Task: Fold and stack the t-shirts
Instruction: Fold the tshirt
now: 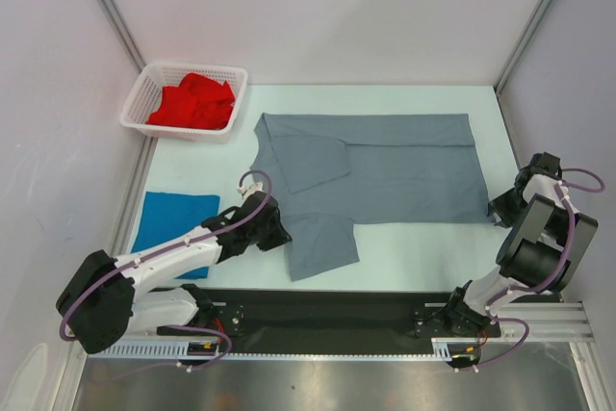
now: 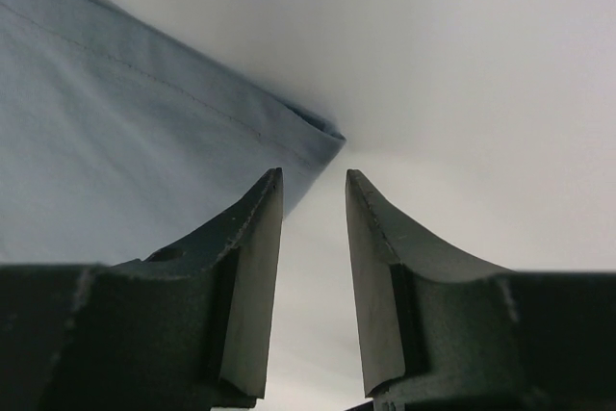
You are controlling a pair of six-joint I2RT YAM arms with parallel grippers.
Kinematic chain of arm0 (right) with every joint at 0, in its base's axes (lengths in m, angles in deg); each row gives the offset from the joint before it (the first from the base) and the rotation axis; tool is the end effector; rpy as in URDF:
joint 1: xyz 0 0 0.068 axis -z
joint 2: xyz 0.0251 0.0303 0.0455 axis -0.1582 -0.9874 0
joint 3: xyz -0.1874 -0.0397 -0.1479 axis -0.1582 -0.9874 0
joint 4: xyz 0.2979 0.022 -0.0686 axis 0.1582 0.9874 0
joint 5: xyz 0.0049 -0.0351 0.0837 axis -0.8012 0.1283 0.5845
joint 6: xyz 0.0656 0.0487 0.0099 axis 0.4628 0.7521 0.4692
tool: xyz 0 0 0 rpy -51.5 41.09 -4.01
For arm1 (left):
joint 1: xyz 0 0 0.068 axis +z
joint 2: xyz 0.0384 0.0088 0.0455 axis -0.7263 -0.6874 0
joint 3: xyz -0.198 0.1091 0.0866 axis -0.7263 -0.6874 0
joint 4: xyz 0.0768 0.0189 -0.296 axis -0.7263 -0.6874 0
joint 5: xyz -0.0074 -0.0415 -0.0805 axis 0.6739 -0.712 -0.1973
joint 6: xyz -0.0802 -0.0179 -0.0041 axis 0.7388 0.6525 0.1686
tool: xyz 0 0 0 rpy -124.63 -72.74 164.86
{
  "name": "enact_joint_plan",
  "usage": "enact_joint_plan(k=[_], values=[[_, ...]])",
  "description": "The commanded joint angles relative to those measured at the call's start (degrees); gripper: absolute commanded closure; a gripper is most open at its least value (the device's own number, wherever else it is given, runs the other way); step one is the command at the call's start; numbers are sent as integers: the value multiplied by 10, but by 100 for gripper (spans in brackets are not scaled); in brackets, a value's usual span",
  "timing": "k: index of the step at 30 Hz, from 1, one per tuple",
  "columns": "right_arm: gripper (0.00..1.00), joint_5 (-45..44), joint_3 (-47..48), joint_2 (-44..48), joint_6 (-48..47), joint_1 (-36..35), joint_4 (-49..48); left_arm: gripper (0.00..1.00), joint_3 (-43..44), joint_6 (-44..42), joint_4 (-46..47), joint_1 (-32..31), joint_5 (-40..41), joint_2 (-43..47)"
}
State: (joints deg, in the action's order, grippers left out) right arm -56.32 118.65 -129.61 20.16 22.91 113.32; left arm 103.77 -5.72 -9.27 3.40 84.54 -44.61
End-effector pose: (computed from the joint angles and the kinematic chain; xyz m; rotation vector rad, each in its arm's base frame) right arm 0.2889 -0.1830 0.0860 1.3785 2.4308 -0.0625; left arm 0.2169 -0.1959 0.0944 -0.3772 2.5588 -0.6366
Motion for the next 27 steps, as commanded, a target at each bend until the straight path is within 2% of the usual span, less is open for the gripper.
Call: enact_joint_plan(k=[1, 9, 21, 24, 26, 27], values=[[62, 8, 2, -11, 13, 2, -34, 100, 3, -13, 16, -5, 7, 12], [63, 0, -6, -35, 24, 2, -41, 100, 1, -15, 16, -5, 4, 18], [73, -20, -17, -42, 5, 2, -39, 100, 5, -20, -20, -5, 22, 58], [86, -22, -14, -37, -7, 2, -40, 100, 6, -20, -28, -5, 26, 61], [99, -22, -11, -34, -5, 2, -32, 99, 9, -21, -37, -5, 28, 68], [100, -22, -6, -33, -3, 1, -24, 100, 12, -31, -41, -5, 29, 71]])
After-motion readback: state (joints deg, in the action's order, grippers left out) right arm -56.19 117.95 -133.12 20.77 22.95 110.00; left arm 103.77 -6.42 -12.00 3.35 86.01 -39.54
